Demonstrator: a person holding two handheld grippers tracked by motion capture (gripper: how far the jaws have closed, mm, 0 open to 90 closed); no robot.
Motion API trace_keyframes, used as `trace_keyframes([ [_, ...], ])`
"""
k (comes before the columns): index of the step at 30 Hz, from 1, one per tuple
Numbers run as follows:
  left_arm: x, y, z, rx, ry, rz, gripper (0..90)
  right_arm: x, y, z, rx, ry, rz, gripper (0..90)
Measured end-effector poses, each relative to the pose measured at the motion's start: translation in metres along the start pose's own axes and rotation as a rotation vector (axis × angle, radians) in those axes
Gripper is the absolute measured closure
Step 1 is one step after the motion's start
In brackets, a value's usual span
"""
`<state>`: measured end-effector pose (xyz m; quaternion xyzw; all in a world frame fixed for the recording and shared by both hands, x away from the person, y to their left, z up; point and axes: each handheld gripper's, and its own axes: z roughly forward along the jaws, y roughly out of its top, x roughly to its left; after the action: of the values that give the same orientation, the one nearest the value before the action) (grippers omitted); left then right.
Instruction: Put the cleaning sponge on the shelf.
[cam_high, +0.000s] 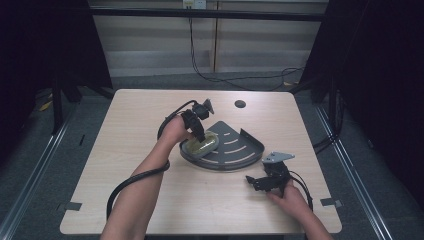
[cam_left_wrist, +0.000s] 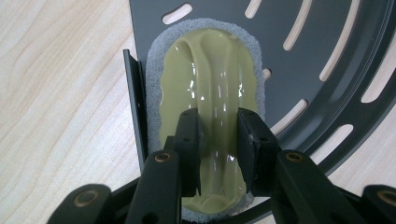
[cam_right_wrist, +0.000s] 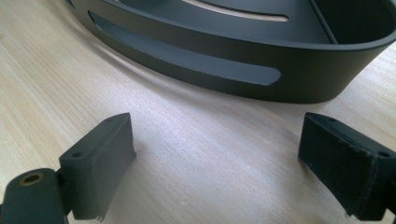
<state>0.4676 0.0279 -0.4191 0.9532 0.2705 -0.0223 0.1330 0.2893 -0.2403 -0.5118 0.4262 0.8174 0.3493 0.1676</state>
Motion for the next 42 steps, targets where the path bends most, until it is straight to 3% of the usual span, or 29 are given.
trace_keyframes([
  [14, 0.0007, -0.0040, 0.0025, -0.018, 0.004, -0.035, 71.1, 0.0000, 0.0000, -0.0001, 0.001, 0.001, 0.000, 10.0],
  [28, 0.0004, -0.0042, 0.0040, -0.011, 0.009, -0.040, 70.4, 0.0000, 0.0000, -0.0001, 0.001, 0.002, 0.001, 10.0],
  [42, 0.0037, -0.0082, -0.0002, 0.002, 0.023, -0.090, 54.5, 0.0001, 0.0000, -0.0001, 0.001, 0.002, 0.002, 10.0],
])
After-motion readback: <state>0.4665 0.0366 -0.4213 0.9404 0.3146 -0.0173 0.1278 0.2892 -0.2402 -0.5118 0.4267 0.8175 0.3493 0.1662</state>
